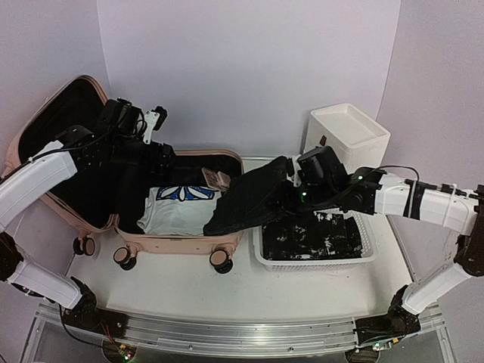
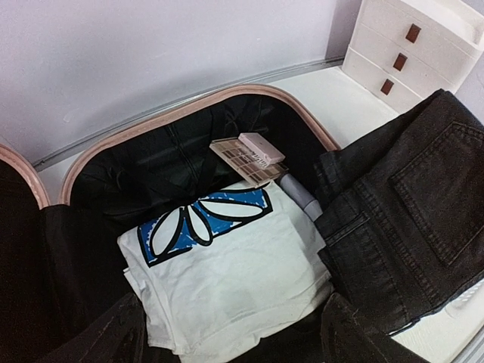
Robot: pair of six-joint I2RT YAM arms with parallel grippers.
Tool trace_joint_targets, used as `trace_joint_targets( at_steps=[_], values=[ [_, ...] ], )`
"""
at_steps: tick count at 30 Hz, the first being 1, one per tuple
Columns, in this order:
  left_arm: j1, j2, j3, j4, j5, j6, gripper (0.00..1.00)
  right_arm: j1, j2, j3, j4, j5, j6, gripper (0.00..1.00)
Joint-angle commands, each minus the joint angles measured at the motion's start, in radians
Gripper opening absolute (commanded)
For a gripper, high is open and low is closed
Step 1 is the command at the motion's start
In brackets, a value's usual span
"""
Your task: Open, take out, and arrange the luggage
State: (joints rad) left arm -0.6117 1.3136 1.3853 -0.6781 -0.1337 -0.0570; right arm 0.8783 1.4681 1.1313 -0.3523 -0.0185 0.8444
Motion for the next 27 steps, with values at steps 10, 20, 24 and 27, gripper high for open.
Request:
trace_joint_targets(
  at_steps=[10,20,24,27],
  values=[
    [0.004,-0.012,-0.019,0.07,-0.001,0.001,0.81,-0.19,-0.28,-0.174,-0.141,-0.15,-0.059,0.0],
    [0.005,-0.005,-0.025,0.074,-0.002,0.005,0.81,-0.322,-0.361,-0.259,-0.192,-0.269,-0.075,0.0],
    [0.005,-0.001,-0.025,0.074,0.0,0.005,0.81,-0.373,-0.367,-0.299,-0.191,-0.314,-0.083,0.0],
    [0.006,0.001,-0.025,0.073,0.001,0.005,0.81,-0.405,-0.367,-0.323,-0.191,-0.346,-0.087,0.0]
  ],
)
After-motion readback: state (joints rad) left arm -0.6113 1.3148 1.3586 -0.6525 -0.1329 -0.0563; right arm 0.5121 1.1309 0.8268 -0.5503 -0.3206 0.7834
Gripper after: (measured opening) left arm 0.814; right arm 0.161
